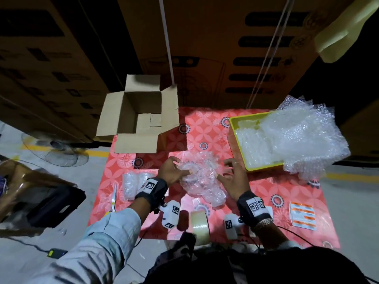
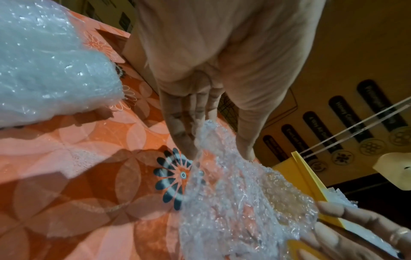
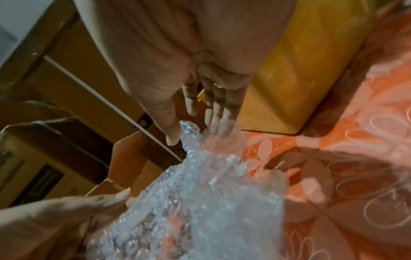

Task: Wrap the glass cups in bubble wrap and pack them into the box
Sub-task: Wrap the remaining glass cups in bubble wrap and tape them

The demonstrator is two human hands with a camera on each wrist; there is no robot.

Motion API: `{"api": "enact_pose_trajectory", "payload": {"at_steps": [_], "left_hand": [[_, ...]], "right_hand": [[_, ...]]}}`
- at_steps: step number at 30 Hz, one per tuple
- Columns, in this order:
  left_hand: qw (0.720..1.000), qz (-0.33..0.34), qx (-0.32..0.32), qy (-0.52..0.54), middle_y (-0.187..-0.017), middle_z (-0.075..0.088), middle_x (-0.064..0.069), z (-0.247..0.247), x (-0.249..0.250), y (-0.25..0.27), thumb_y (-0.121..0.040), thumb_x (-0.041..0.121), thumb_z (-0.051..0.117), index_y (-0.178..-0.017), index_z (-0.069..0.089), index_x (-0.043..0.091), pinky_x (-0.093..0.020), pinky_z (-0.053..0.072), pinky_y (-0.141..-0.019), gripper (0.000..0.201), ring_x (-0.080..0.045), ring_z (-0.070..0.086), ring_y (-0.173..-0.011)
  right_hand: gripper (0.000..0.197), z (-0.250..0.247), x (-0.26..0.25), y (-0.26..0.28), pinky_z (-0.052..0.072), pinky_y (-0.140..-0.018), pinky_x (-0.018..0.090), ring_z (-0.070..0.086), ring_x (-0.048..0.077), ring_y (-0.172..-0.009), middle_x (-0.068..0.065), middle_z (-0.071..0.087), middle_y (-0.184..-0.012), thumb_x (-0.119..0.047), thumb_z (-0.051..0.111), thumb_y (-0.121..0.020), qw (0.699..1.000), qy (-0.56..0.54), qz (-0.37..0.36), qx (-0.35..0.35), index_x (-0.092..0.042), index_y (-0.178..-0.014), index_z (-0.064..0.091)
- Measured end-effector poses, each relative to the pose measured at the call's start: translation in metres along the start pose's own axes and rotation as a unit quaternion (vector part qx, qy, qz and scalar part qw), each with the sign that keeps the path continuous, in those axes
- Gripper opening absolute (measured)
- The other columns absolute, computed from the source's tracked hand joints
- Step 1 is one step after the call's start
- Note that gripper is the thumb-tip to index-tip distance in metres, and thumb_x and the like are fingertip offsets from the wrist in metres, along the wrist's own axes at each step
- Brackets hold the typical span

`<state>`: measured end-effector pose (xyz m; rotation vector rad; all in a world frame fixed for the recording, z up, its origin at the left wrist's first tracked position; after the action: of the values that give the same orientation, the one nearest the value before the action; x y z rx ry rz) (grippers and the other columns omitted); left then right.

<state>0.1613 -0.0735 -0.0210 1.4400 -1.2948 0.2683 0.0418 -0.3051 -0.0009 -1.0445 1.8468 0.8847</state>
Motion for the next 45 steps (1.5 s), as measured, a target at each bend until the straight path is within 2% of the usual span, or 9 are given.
{"api": "enact_pose_trajectory", "payload": {"at_steps": [4, 7, 10, 15, 24, 29, 32, 35, 45], "left_hand": [[0.989, 0.076, 0.069, -0.105, -0.1, 0.062, -0.001, -0.001, 0.013, 0.016, -0.074, 0.024, 0.093, -0.114, 0.053, 0.019, -0.042, 0.055, -0.081, 0.057, -0.023, 0.062, -0.087], [0.936, 0.27, 0.148, -0.171, -0.107, 0.06, 0.0, 0.006, 0.026, 0.032, -0.081, 0.002, 0.083, -0.108, 0.063, 0.013, -0.031, 0.05, -0.083, 0.035, -0.022, 0.059, -0.099], [0.889, 0.38, 0.077, -0.246, -0.104, 0.063, -0.006, 0.026, 0.024, 0.029, -0.084, 0.002, 0.077, -0.1, 0.072, 0.011, -0.038, 0.05, -0.083, 0.019, -0.027, 0.059, -0.099], [0.88, 0.35, -0.024, -0.32, -0.131, 0.055, -0.011, 0.046, 0.012, 0.021, -0.094, 0.014, 0.067, -0.105, 0.079, 0.013, -0.041, 0.049, -0.098, 0.017, -0.03, 0.049, -0.12], [0.905, 0.318, 0.014, -0.281, -0.139, 0.048, -0.015, 0.049, 0.021, 0.025, -0.085, 0.012, 0.076, -0.11, 0.07, 0.013, -0.039, 0.049, -0.101, 0.026, -0.035, 0.052, -0.124], [0.913, 0.307, 0.083, -0.254, -0.15, 0.037, -0.012, 0.041, 0.033, 0.031, -0.077, 0.015, 0.082, -0.118, 0.058, 0.017, -0.048, 0.045, -0.107, 0.048, -0.034, 0.044, -0.135], [0.941, 0.236, 0.098, -0.221, -0.149, 0.036, -0.009, 0.034, 0.028, 0.024, -0.076, 0.022, 0.085, -0.133, 0.047, 0.024, -0.052, 0.046, -0.106, 0.068, -0.032, 0.051, -0.129], [0.979, 0.12, 0.034, -0.158, -0.146, 0.045, -0.012, 0.03, 0.018, 0.017, -0.082, 0.022, 0.081, -0.145, 0.036, 0.031, -0.052, 0.054, -0.101, 0.078, -0.033, 0.057, -0.121], [0.966, 0.213, 0.101, -0.106, -0.11, 0.059, -0.001, 0.024, 0.019, 0.025, -0.075, 0.003, 0.087, -0.106, 0.053, 0.029, -0.025, 0.052, -0.067, 0.053, -0.019, 0.062, -0.087]], "right_hand": [[0.021, 0.017, -0.008, 0.006, 0.05, -0.104, 0.036, 0.047, 0.021, -0.131, -0.005, 0.046, -0.142, -0.007, 0.071, -0.09, 0.982, 0.161, -0.08, -0.063, -0.026, -0.1, 0.07], [0.022, 0.031, -0.012, 0.0, 0.031, -0.12, 0.044, 0.03, 0.026, -0.145, 0.004, 0.035, -0.158, -0.014, 0.06, -0.096, 0.953, 0.273, -0.065, -0.115, -0.021, -0.108, 0.077], [0.03, 0.036, -0.016, -0.003, 0.029, -0.121, 0.045, 0.027, 0.03, -0.147, 0.01, 0.033, -0.161, -0.013, 0.053, -0.097, 0.934, 0.328, -0.049, -0.134, -0.019, -0.115, 0.076], [0.031, 0.042, -0.019, -0.003, 0.036, -0.115, 0.047, 0.032, 0.029, -0.145, 0.011, 0.037, -0.159, -0.026, 0.049, -0.098, 0.907, 0.395, -0.038, -0.14, -0.02, -0.111, 0.077], [0.04, 0.047, -0.026, -0.011, 0.041, -0.108, 0.051, 0.038, 0.033, -0.139, 0.011, 0.04, -0.155, -0.034, 0.042, -0.101, 0.874, 0.453, 0.0, -0.175, -0.012, -0.113, 0.073], [0.03, 0.018, -0.023, 0.003, 0.037, -0.116, 0.045, 0.038, 0.027, -0.142, 0.001, 0.027, -0.164, -0.023, 0.056, -0.097, 0.934, 0.299, -0.022, -0.192, -0.025, -0.123, 0.071], [0.031, -0.014, -0.019, 0.029, 0.056, -0.089, 0.026, 0.06, 0.013, -0.113, -0.007, 0.042, -0.145, -0.017, 0.074, -0.09, 0.985, 0.145, -0.031, -0.092, -0.028, -0.116, 0.064], [0.065, -0.02, -0.004, 0.047, 0.049, -0.062, 0.007, 0.061, 0.006, -0.091, -0.001, 0.053, -0.123, -0.011, 0.086, -0.078, 0.99, 0.067, 0.07, -0.104, -0.028, -0.126, 0.047], [0.039, -0.005, -0.021, 0.032, 0.049, -0.052, 0.02, 0.055, 0.011, -0.069, -0.003, 0.055, -0.091, -0.013, 0.078, -0.086, 0.995, 0.085, 0.021, -0.046, -0.024, -0.102, 0.045]]}}
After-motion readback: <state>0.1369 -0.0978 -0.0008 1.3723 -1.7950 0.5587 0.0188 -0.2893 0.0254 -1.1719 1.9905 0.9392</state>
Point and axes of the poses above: each hand's wrist, its own y-axis away from the middle knuckle, its own z-axis out of the palm, x = y × z, the point moved 4 cm from there along -y, towards the middle knuckle
